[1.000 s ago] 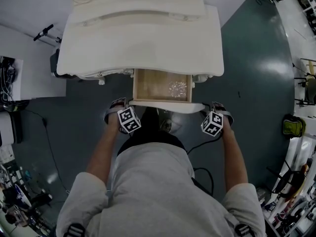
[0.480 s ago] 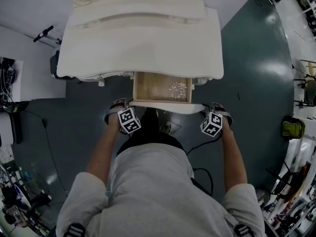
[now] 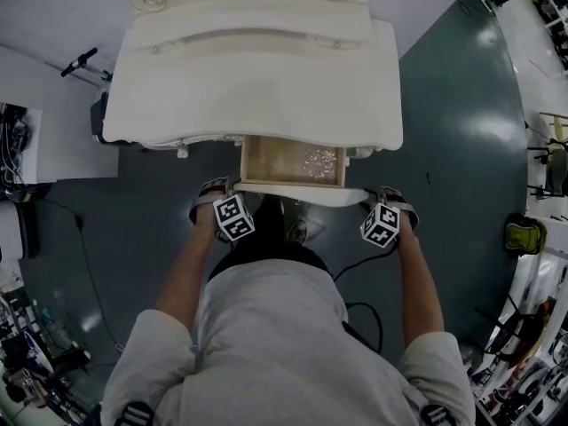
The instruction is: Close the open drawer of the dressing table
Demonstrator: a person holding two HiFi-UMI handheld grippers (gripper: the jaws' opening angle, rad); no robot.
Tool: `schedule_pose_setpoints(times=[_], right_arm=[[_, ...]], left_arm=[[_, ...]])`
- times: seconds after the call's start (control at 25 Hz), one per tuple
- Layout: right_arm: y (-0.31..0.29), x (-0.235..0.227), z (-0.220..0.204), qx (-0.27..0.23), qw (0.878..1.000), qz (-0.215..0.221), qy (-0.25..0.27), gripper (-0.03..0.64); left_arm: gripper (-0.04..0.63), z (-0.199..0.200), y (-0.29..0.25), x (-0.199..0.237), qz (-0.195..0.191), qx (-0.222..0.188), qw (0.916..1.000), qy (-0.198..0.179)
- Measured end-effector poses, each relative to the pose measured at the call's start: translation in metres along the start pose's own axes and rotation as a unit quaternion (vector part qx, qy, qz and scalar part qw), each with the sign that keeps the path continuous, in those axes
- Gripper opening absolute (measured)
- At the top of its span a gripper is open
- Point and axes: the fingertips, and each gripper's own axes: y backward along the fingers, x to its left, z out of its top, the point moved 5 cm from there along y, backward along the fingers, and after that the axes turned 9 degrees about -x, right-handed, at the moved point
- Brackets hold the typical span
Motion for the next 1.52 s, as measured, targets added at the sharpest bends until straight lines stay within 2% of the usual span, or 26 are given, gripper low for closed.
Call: schedule_pose_setpoints(times=[1.52], right_arm=[[-0.011,-0.03,0.007,0.02,1.0,-0.01,0.002,0.178]], left_arm=[[0.147,0.006,-0.01,0.032,-0.006,-0.014,0.9998,-0.012]])
